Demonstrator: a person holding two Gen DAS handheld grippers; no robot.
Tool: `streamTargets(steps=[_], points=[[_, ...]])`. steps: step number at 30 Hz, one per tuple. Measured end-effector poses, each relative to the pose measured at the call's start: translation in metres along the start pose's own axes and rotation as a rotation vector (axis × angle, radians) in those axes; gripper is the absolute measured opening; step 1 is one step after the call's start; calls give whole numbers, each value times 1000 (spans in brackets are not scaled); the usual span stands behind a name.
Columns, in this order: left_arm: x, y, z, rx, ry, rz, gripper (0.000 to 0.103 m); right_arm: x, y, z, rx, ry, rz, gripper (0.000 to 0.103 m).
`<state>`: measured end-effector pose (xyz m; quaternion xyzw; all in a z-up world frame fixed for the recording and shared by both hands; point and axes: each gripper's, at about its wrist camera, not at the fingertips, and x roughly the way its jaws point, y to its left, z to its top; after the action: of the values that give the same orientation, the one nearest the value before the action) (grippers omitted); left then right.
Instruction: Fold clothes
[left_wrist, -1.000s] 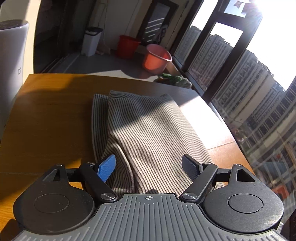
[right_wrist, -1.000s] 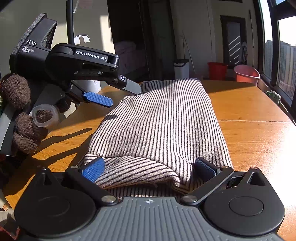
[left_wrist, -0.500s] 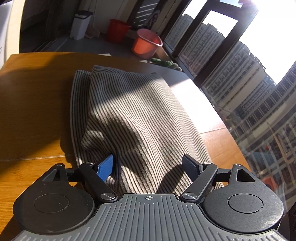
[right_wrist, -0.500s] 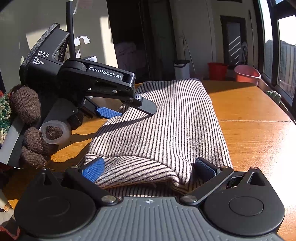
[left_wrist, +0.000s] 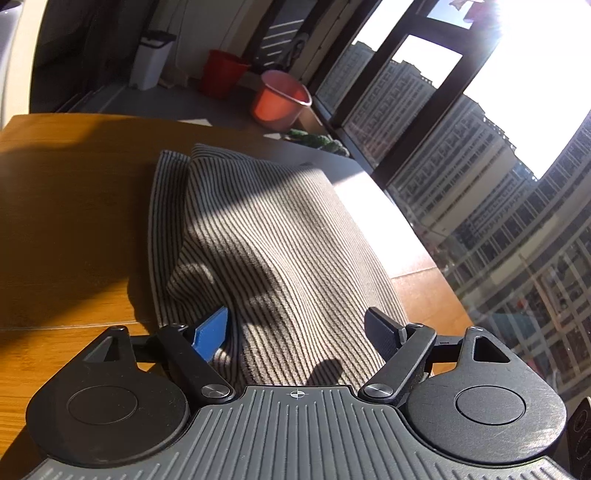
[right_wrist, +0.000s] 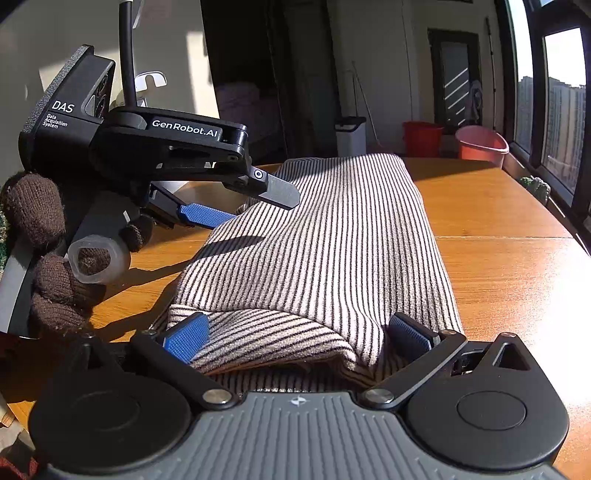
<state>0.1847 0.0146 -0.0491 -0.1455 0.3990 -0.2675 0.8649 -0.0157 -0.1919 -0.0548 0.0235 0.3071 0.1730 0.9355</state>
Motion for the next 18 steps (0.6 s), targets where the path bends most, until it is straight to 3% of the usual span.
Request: streamTargets(steps=[4,10,13,18], points=[[-28,-2,-1,18,-79,1,84,-2,-4,0,17,1,21,103],[-37,-10,-11,25,-82,-50,84,-5,-9,0,25,-6,43,103],[-24,-14,-20,87,-48,-4,85,-9,-13,1,9,-4,73,103],[-13,4,-34,78,-8,101,85,-31,-25,10,-1,-47,160,103]])
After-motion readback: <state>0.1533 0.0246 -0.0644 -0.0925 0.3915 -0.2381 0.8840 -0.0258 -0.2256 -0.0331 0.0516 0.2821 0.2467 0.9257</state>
